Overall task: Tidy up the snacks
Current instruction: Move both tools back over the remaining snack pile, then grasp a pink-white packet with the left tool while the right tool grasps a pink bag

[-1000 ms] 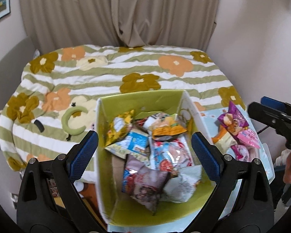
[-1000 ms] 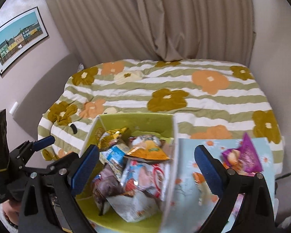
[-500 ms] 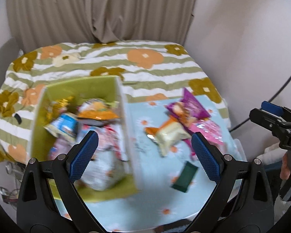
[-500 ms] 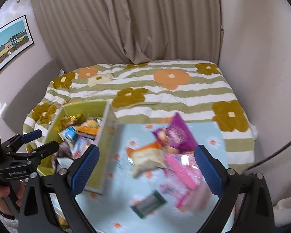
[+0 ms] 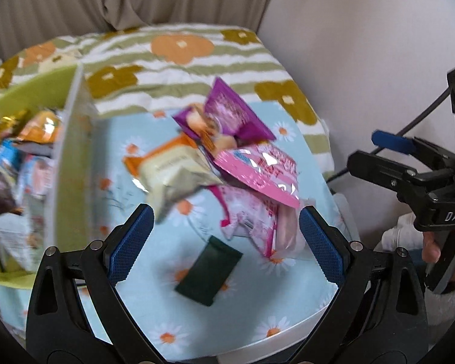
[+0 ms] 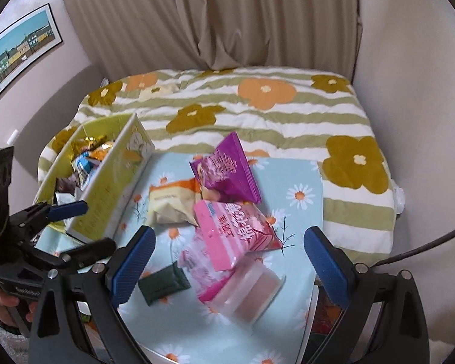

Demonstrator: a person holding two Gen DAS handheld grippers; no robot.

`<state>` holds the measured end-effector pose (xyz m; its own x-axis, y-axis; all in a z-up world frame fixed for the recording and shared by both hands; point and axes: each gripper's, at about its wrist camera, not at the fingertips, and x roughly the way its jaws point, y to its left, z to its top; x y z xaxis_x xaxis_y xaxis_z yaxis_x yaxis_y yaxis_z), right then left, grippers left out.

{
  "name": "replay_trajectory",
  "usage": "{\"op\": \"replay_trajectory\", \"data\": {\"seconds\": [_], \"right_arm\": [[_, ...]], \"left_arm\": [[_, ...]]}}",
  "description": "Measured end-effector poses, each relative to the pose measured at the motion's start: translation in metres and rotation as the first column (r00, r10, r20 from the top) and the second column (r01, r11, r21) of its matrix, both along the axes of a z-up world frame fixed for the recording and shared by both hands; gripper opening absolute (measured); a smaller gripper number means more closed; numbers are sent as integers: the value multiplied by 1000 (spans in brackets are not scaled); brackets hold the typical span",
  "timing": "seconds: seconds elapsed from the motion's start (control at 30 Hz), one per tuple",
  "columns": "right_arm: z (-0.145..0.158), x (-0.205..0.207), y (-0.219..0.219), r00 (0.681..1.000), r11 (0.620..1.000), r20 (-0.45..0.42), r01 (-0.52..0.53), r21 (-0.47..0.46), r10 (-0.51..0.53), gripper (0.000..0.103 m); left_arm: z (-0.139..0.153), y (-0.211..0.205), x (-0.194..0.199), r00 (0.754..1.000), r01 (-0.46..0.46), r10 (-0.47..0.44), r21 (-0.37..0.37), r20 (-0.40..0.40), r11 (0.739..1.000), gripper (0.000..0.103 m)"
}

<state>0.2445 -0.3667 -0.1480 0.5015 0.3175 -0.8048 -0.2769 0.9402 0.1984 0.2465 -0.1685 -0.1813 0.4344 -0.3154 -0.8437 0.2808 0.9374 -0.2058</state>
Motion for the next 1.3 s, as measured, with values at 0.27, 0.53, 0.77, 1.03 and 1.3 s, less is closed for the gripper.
{"op": "replay_trajectory", "data": {"seconds": [0.27,0.53,0.77,1.03,1.3], "right_arm": [[-59,31,-4,995,997,-71,-67,24,69,98],[-102,66,-2,977,991,-176,-111,80,123,98],[-124,83,4,959,984,-230,-141,113,164,98],[-140,93,14,938,973,-271,-183,142,216,98],[-146,104,17,921,962,-295,-208,177,254,98]], "left_arm": [[-77,-26,27,994,48,-52,-38,-100,998,96],[-113,-41,41,985,76,-83,-51,-152,996,82],[-128,-49,46,977,99,-106,-49,-183,994,72],[-122,-56,45,969,152,-159,-51,-189,987,50],[-117,-43,51,968,129,-143,-78,-207,989,42]]}}
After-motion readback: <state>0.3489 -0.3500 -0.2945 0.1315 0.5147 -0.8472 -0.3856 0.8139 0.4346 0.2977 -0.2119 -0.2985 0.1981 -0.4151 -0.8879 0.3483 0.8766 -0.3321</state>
